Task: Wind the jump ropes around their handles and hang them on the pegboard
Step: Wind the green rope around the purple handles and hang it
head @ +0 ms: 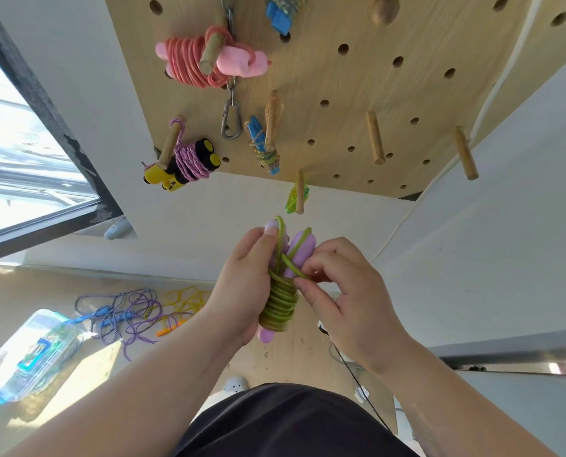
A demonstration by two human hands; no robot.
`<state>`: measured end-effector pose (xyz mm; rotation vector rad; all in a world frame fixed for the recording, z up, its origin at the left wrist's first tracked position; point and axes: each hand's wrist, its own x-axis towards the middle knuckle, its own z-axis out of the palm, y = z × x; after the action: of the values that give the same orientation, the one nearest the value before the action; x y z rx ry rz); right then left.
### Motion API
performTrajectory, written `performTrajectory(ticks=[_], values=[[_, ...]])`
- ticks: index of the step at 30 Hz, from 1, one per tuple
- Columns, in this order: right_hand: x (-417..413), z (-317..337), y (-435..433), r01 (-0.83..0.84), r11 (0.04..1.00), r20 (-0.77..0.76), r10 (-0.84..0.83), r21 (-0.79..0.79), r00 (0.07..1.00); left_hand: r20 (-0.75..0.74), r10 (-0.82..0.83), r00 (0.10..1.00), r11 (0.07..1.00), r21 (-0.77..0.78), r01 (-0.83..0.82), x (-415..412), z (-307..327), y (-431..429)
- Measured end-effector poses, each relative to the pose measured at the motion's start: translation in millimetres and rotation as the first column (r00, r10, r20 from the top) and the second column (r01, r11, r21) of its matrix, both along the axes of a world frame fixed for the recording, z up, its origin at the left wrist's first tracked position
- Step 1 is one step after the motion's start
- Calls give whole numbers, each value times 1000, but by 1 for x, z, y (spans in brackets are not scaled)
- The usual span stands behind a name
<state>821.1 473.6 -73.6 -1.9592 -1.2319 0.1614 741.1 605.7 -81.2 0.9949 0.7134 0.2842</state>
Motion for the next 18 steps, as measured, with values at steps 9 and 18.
performTrajectory(ticks=[9,18], values=[[6,7,0,-169,978,-90,159,-121,983,9,33,999,997,-72,-32,1,7,19],[0,3,-13,-47,996,-248,27,-75,968,35,-241,970,971,-2,241,9,5,24]])
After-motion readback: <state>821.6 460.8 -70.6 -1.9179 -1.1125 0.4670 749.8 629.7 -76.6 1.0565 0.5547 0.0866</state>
